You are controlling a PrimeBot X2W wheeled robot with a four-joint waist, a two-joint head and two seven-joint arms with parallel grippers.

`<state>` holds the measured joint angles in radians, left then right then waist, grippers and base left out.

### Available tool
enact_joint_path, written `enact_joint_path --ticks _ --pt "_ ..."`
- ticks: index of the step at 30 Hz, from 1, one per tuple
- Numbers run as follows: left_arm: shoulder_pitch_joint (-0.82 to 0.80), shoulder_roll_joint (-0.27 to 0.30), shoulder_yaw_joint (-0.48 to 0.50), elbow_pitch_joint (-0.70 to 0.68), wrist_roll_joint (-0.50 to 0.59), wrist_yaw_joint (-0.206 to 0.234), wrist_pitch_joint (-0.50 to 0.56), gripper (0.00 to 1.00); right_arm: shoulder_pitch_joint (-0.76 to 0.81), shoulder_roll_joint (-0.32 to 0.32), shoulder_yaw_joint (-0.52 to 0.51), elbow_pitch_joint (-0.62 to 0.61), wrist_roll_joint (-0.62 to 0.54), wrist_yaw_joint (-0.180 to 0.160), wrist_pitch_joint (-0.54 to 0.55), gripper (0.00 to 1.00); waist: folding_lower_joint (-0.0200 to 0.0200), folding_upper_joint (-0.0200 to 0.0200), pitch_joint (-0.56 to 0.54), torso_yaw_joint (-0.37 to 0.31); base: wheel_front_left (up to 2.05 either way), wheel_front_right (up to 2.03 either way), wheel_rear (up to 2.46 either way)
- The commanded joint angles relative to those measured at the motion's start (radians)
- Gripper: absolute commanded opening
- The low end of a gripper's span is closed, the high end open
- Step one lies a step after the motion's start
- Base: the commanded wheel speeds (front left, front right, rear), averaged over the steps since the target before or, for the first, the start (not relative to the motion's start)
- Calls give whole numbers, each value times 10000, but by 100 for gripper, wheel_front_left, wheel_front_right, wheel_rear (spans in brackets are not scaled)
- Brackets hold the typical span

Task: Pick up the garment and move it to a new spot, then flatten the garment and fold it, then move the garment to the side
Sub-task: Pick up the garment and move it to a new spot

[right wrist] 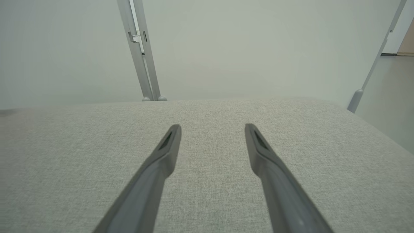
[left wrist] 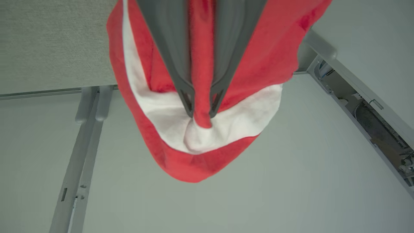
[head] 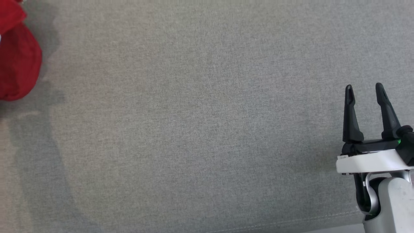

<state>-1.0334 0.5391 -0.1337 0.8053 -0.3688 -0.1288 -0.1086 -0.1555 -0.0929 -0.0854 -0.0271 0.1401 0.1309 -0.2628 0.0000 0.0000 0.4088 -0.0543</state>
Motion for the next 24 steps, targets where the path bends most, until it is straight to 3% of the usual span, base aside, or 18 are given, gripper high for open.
enact_joint_path --ticks 1,13,18,24 --pt "-200 38 -75 -289 81 -1 -112 0 99 51 15 67 104 -3 -31 100 0 0 -481 125 0 0 0" --pt "-711 -566 -1051 -3952 296 -2 696 0 260 333 168 423 348 -3 -31 100 0 0 -1289 -695 0 0 0" --pt "-1077 -1224 -1669 -5422 324 8 1243 0 288 393 155 538 455 -1 -31 100 0 0 -1530 -1274 0 0 0" --pt "-1687 -2107 -2332 -6054 102 0 1677 0 315 425 233 649 604 -1 -31 100 0 0 -1714 -1864 0 0 0"
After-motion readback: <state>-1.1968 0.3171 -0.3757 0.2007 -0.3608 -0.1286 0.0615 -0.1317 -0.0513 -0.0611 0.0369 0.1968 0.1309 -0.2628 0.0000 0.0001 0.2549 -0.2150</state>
